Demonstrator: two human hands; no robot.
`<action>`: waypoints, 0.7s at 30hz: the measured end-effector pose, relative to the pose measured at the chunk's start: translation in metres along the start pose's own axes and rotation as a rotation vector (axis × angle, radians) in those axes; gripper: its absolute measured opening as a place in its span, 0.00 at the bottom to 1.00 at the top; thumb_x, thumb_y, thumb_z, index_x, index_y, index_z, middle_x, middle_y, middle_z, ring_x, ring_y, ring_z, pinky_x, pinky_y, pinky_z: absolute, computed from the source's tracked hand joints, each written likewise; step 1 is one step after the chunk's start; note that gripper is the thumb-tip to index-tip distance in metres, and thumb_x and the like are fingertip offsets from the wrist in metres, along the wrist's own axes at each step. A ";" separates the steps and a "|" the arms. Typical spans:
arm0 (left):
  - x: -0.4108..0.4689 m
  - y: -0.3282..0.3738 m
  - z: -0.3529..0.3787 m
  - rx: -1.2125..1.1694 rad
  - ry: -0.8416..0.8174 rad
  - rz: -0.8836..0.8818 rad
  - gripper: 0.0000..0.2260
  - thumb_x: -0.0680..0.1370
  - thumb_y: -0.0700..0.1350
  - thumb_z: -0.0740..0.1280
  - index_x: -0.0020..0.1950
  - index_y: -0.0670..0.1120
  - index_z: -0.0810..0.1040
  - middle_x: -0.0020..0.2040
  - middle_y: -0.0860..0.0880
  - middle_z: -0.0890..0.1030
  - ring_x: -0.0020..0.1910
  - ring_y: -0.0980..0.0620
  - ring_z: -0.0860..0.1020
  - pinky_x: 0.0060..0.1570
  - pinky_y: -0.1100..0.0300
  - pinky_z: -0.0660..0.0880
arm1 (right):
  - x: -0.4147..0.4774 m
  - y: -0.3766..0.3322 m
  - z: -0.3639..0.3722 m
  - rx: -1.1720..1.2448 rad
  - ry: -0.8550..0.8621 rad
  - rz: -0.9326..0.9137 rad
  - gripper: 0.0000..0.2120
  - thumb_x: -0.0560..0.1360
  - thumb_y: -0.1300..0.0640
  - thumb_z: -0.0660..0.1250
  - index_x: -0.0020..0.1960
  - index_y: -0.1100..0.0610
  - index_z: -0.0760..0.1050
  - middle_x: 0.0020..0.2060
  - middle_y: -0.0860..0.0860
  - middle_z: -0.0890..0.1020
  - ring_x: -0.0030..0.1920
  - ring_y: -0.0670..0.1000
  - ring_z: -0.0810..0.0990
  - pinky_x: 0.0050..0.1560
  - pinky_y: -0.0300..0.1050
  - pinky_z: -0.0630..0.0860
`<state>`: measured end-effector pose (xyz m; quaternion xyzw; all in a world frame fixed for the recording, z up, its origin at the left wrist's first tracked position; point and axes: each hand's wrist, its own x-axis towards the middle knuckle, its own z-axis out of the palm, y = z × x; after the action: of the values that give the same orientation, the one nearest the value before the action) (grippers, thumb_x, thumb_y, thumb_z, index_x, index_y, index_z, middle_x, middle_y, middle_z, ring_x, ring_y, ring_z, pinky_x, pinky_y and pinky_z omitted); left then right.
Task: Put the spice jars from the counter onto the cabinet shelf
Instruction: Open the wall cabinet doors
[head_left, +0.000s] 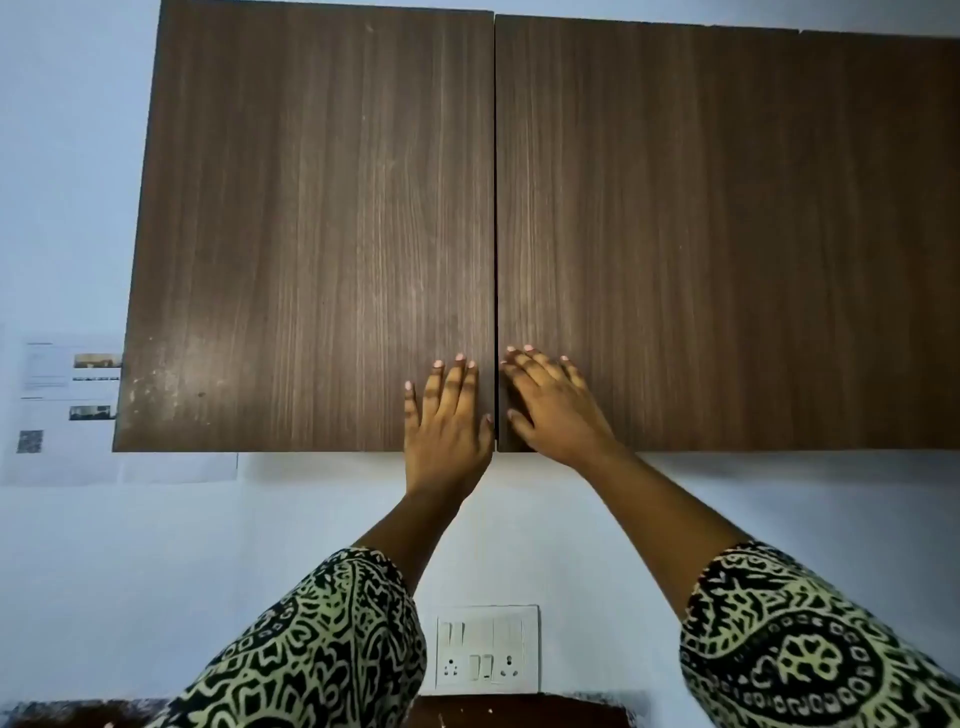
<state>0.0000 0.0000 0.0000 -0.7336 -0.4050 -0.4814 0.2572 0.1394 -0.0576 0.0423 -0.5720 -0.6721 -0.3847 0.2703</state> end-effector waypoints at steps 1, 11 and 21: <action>0.001 0.001 0.003 -0.001 -0.016 -0.010 0.28 0.79 0.54 0.45 0.78 0.48 0.48 0.79 0.49 0.49 0.78 0.49 0.43 0.72 0.46 0.36 | 0.002 0.007 0.003 -0.059 -0.041 -0.057 0.35 0.77 0.45 0.59 0.77 0.53 0.47 0.78 0.50 0.49 0.77 0.50 0.44 0.75 0.54 0.42; 0.003 -0.006 0.057 -0.064 0.091 -0.038 0.27 0.79 0.56 0.45 0.78 0.50 0.49 0.78 0.53 0.48 0.77 0.52 0.44 0.73 0.46 0.42 | 0.008 0.041 0.056 -0.435 0.089 -0.256 0.53 0.59 0.47 0.77 0.75 0.59 0.54 0.75 0.58 0.60 0.74 0.63 0.58 0.69 0.61 0.57; 0.006 0.025 0.021 -0.647 0.036 -0.125 0.25 0.80 0.59 0.47 0.71 0.50 0.69 0.72 0.48 0.69 0.73 0.49 0.64 0.72 0.45 0.59 | -0.013 0.039 0.028 -0.432 0.176 -0.356 0.49 0.60 0.47 0.76 0.74 0.62 0.59 0.73 0.61 0.63 0.72 0.66 0.62 0.66 0.65 0.63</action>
<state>0.0325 0.0051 -0.0024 -0.7423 -0.2708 -0.6128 -0.0121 0.1827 -0.0399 0.0241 -0.4539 -0.6383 -0.6084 0.1281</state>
